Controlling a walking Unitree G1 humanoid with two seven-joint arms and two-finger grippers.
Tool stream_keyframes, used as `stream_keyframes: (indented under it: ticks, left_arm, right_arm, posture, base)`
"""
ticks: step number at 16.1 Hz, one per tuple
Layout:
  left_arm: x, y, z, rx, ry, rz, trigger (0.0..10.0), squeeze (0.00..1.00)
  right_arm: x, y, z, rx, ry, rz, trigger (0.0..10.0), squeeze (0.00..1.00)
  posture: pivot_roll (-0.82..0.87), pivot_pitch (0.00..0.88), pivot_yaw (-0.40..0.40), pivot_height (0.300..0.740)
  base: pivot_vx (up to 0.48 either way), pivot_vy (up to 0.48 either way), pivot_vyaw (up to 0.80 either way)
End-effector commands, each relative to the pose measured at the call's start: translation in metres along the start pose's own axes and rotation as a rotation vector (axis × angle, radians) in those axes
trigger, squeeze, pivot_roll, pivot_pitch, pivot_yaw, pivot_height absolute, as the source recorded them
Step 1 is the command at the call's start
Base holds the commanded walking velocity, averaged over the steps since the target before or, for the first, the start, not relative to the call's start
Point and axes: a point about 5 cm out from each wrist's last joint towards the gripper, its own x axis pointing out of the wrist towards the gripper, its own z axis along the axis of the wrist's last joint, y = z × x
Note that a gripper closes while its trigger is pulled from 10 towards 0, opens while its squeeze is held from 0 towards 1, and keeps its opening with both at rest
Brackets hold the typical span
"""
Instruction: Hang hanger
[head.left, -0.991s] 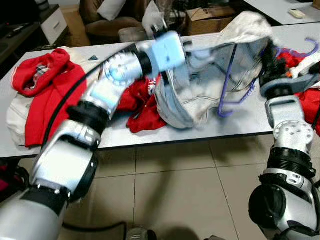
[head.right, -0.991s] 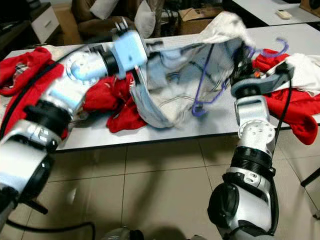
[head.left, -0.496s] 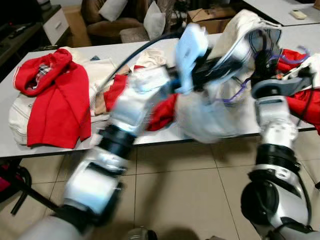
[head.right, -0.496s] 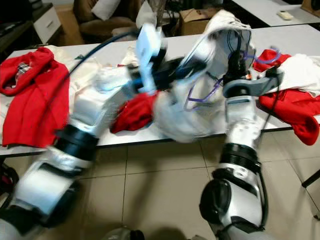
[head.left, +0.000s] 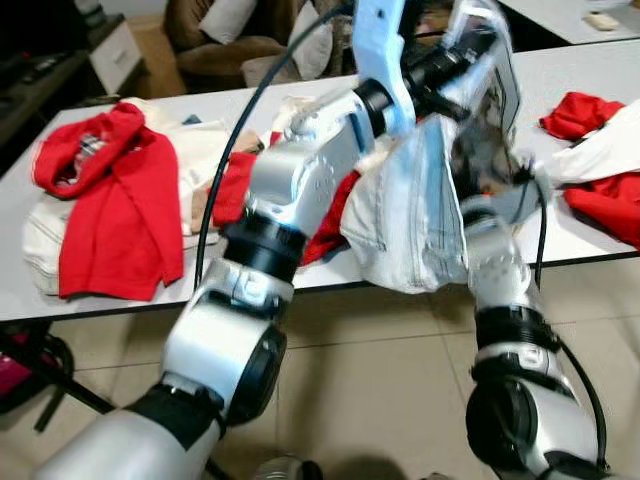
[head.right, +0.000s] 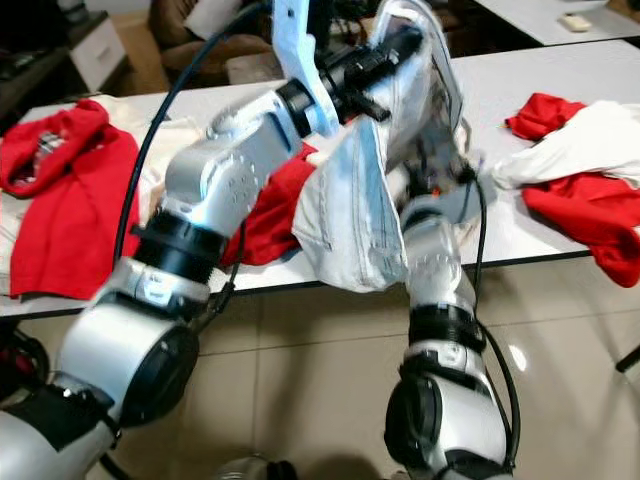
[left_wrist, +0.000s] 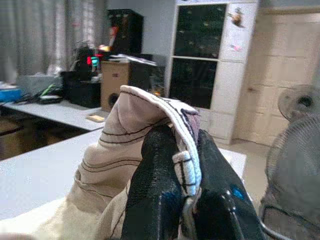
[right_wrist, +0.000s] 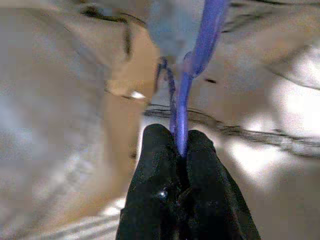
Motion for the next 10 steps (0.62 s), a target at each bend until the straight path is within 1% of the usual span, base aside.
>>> stream_keyframes:
  ticks: [1,2,3,4,5,6,7,8,9,10]
  left_arm:
    - [0.005,0.0,0.022,0.013,-0.064,0.012,0.0,0.0]
    - [0.006,0.001,0.024,0.001,-0.064,0.014,0.0,0.0]
    - [0.009,0.003,0.027,0.0,-0.068,0.027,0.0,0.0]
    - [0.01,0.012,0.033,0.019,-0.079,0.081,0.0,0.0]
    - [0.01,0.02,0.036,0.029,-0.084,0.123,0.0,0.0]
    - [0.008,0.033,0.041,0.042,-0.09,0.186,0.0,0.0]
    - [0.005,0.04,0.044,0.062,-0.088,0.228,0.0,0.0]
    - [0.0,0.052,0.044,0.086,-0.074,0.289,0.0,0.0]
    - [-0.004,0.059,0.042,0.107,-0.056,0.325,0.0,0.0]
    - [-0.015,0.074,0.031,0.143,0.007,0.407,0.0,0.0]
  right_arm:
    - [-0.001,-0.014,-0.015,-0.043,0.086,-0.076,10.0,0.0]
    - [-0.002,-0.021,-0.019,-0.062,0.118,-0.101,10.0,0.0]
    - [-0.006,-0.035,-0.026,-0.085,0.172,-0.15,10.0,0.0]
    - [-0.014,-0.045,-0.034,-0.106,0.236,-0.149,10.0,0.0]
    - [-0.018,-0.046,-0.036,-0.118,0.264,-0.138,10.0,0.0]
    - [-0.024,-0.047,-0.035,-0.129,0.288,-0.115,10.0,0.0]
    - [-0.027,-0.047,-0.033,-0.132,0.3,-0.097,10.0,0.0]
    - [-0.034,-0.043,-0.027,-0.139,0.314,-0.05,10.0,0.0]
    - [-0.038,-0.04,-0.023,-0.141,0.317,-0.026,10.0,0.0]
    - [-0.048,-0.029,-0.011,-0.144,0.306,0.031,10.0,0.0]
  posture:
    - [-0.09,0.0,0.203,0.74]
    - [-0.09,0.0,0.209,0.74]
    - [-0.09,0.0,0.215,0.74]
    - [-0.09,0.0,0.215,0.74]
    - [-0.09,0.0,0.215,0.74]
    - [-0.1,0.0,0.218,0.74]
    - [-0.1,0.0,0.216,0.74]
    - [-0.11,0.0,0.212,0.74]
    - [-0.11,0.0,0.212,0.74]
    - [-0.11,0.0,0.212,0.74]
  base:
    - [0.0,0.0,0.0]
    - [0.0,0.0,0.0]
    - [0.0,0.0,0.0]
    - [0.0,0.0,0.0]
    - [0.0,0.0,0.0]
    - [0.0,0.0,0.0]
    - [0.0,0.0,0.0]
    - [0.0,0.0,0.0]
    - [0.0,0.0,0.0]
    - [0.0,0.0,0.0]
